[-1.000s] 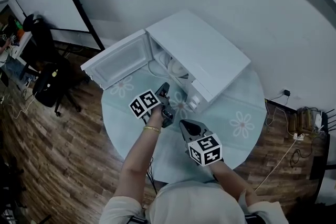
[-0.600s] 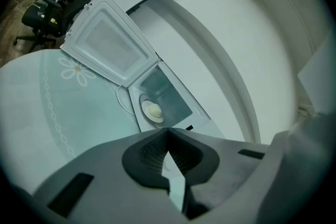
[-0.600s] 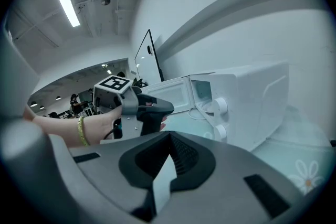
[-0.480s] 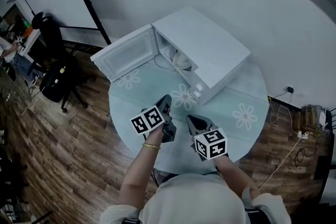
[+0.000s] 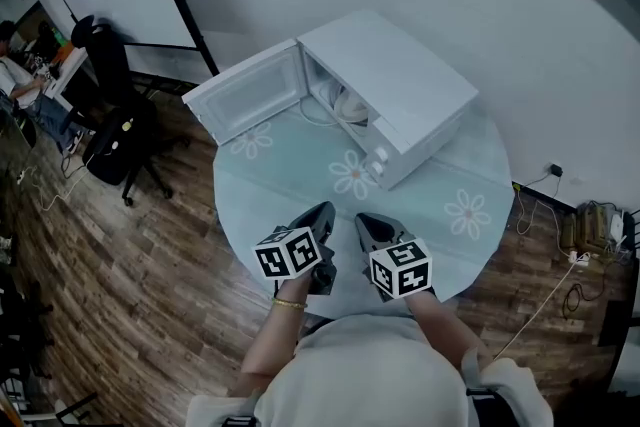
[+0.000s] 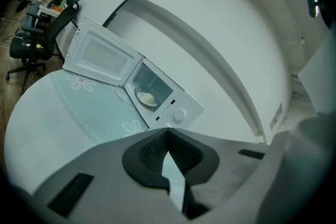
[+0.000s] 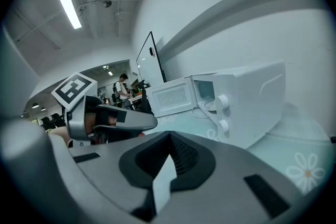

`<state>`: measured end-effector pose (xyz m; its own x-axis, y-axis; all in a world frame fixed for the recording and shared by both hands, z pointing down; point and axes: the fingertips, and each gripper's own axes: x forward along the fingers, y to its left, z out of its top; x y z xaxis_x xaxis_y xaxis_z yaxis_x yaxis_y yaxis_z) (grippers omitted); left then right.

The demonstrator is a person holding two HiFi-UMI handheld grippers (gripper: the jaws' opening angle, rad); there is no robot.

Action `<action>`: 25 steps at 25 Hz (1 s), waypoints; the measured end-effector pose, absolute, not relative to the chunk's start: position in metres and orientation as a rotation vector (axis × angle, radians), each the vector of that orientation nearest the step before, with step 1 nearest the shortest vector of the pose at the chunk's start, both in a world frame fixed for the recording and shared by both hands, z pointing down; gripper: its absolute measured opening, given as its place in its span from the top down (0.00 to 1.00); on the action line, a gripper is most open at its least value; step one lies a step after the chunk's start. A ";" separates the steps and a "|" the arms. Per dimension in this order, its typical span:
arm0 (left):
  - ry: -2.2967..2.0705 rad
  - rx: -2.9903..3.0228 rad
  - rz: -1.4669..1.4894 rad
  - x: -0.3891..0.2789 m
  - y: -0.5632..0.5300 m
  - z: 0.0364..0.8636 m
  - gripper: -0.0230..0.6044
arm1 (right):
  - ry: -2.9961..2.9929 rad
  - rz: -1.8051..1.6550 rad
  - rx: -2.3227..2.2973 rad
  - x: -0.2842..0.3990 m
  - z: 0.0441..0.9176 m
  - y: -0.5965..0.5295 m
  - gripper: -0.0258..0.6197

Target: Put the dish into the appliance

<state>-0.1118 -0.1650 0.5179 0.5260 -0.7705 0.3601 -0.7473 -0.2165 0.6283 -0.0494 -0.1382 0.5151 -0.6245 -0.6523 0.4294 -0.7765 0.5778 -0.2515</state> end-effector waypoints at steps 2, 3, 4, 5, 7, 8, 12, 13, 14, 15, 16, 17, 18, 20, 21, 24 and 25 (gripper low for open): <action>-1.224 1.986 -0.021 -0.108 -0.156 0.518 0.94 | -2.529 0.605 1.167 -0.050 0.513 -0.134 0.95; -1.221 1.991 -0.010 -0.107 -0.153 0.519 0.94 | -2.532 0.602 1.164 -0.050 0.513 -0.132 0.95; -1.217 1.994 -0.002 -0.105 -0.149 0.519 0.94 | -2.533 0.599 1.161 -0.049 0.513 -0.131 0.95; -1.214 1.994 0.001 -0.104 -0.146 0.520 0.94 | -2.534 0.596 1.158 -0.049 0.513 -0.129 0.95; -1.211 1.987 0.001 -0.104 -0.139 0.521 0.94 | -2.535 0.590 1.155 -0.048 0.512 -0.125 0.95; -1.212 1.983 0.003 -0.105 -0.135 0.521 0.94 | -2.536 0.588 1.155 -0.047 0.512 -0.123 0.95; -1.217 1.968 -0.002 -0.112 -0.125 0.521 0.94 | -2.535 0.588 1.166 -0.044 0.510 -0.117 0.95; -1.218 1.965 -0.005 -0.113 -0.124 0.521 0.94 | -2.534 0.588 1.168 -0.043 0.510 -0.116 0.95; -1.219 1.963 -0.008 -0.115 -0.123 0.521 0.94 | -2.532 0.589 1.170 -0.043 0.511 -0.115 0.95; -1.220 1.962 -0.008 -0.116 -0.122 0.521 0.94 | -2.531 0.592 1.171 -0.042 0.511 -0.115 0.95; -1.222 1.962 -0.006 -0.117 -0.122 0.521 0.94 | -2.529 0.595 1.171 -0.042 0.511 -0.114 0.95; -1.223 1.962 -0.003 -0.117 -0.121 0.522 0.94 | -2.528 0.596 1.171 -0.042 0.512 -0.114 0.95; -1.223 1.961 -0.001 -0.118 -0.120 0.523 0.94 | -2.527 0.594 1.172 -0.042 0.512 -0.114 0.95; -1.220 1.953 -0.003 -0.120 -0.120 0.524 0.94 | -2.525 0.589 1.172 -0.043 0.511 -0.114 0.95; -1.219 1.950 -0.005 -0.120 -0.120 0.525 0.94 | -2.524 0.587 1.172 -0.043 0.511 -0.115 0.95; -1.216 1.948 -0.010 -0.121 -0.119 0.525 0.94 | -2.522 0.588 1.174 -0.043 0.511 -0.114 0.95; -1.213 1.949 -0.014 -0.121 -0.118 0.524 0.94 | -2.523 0.587 1.174 -0.043 0.511 -0.113 0.95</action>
<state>-0.1209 -0.1179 0.5242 0.5354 -0.7507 0.3870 -0.7415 -0.1984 0.6409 -0.0430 -0.1135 0.5106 -0.6226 -0.6558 0.4270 -0.7769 0.5834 -0.2367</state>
